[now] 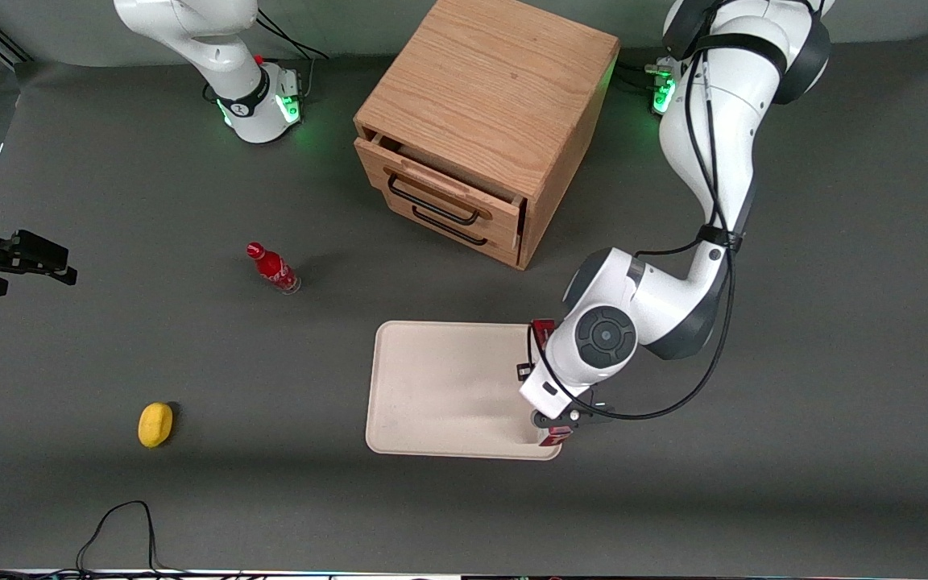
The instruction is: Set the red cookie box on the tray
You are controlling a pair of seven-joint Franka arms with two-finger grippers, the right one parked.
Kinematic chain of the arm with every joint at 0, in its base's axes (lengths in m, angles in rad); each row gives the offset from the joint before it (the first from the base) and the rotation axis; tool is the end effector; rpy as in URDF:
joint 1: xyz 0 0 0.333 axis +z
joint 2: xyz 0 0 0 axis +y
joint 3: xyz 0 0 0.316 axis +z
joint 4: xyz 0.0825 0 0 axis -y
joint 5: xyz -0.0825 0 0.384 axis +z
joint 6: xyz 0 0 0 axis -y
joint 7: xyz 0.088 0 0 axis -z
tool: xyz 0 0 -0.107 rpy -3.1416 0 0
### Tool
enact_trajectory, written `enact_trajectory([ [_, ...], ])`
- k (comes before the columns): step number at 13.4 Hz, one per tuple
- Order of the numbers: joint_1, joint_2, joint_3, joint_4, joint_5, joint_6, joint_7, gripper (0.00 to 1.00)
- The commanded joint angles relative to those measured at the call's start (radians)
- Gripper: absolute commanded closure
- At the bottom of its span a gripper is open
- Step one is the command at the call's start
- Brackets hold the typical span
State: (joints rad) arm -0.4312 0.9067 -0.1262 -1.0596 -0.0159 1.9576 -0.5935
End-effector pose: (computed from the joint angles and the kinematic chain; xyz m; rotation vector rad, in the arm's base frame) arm 0.6722 -0.3818 0.2866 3.0425 0.1371 -0.0977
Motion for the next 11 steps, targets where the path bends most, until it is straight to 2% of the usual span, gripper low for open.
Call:
enact_trajectory([
  [1, -0.026, 0.012, 0.013, 0.009, 0.020, -0.011, -0.020, 1.00],
  [5, -0.032, 0.014, 0.013, -0.002, 0.034, -0.011, -0.014, 1.00],
  [6, -0.029, 0.014, 0.013, -0.002, 0.046, -0.011, -0.009, 0.71],
  [8, -0.026, 0.012, 0.013, -0.009, 0.082, -0.011, -0.002, 0.04],
  [9, -0.027, 0.011, 0.013, -0.010, 0.083, -0.011, -0.003, 0.00],
  [11, -0.024, -0.002, 0.013, -0.008, 0.085, -0.017, -0.005, 0.00],
])
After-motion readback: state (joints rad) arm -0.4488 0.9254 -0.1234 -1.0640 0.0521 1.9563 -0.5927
